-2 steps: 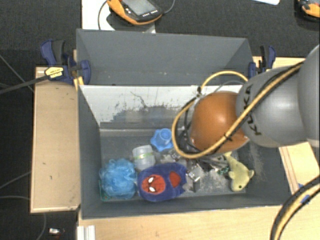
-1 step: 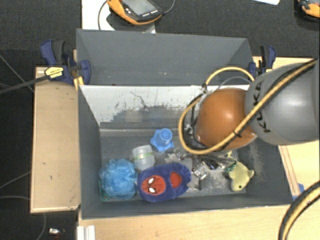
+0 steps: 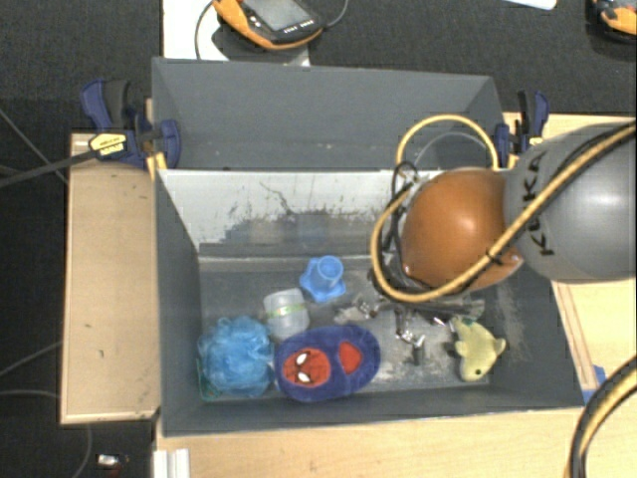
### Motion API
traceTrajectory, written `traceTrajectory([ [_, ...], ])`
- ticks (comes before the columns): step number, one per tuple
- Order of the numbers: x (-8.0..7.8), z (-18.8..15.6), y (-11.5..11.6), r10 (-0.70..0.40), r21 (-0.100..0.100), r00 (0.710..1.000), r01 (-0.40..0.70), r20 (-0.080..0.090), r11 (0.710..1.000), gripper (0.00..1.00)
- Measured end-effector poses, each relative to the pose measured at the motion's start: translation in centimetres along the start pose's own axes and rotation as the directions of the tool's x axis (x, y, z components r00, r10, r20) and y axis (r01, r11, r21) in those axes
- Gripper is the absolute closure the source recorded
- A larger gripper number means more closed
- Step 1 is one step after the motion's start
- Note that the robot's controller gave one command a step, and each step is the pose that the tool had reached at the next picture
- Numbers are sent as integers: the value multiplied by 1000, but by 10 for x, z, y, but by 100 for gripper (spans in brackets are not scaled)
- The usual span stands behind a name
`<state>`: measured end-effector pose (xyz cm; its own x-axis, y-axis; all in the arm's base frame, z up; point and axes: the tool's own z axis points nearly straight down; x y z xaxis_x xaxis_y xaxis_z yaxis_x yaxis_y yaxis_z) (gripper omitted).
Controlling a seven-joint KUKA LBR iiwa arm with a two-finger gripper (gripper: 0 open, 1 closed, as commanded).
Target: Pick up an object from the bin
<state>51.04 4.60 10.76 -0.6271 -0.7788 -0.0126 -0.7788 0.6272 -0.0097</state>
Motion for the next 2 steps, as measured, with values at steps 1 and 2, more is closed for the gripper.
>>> traceTrajectory([
  [1, -1, 7, 3, 105, -3, 994, -105, -2, 994, 0],
  [2, -28, 2, 10, -25, -2, 1000, 25, 0, 1000, 0],
])
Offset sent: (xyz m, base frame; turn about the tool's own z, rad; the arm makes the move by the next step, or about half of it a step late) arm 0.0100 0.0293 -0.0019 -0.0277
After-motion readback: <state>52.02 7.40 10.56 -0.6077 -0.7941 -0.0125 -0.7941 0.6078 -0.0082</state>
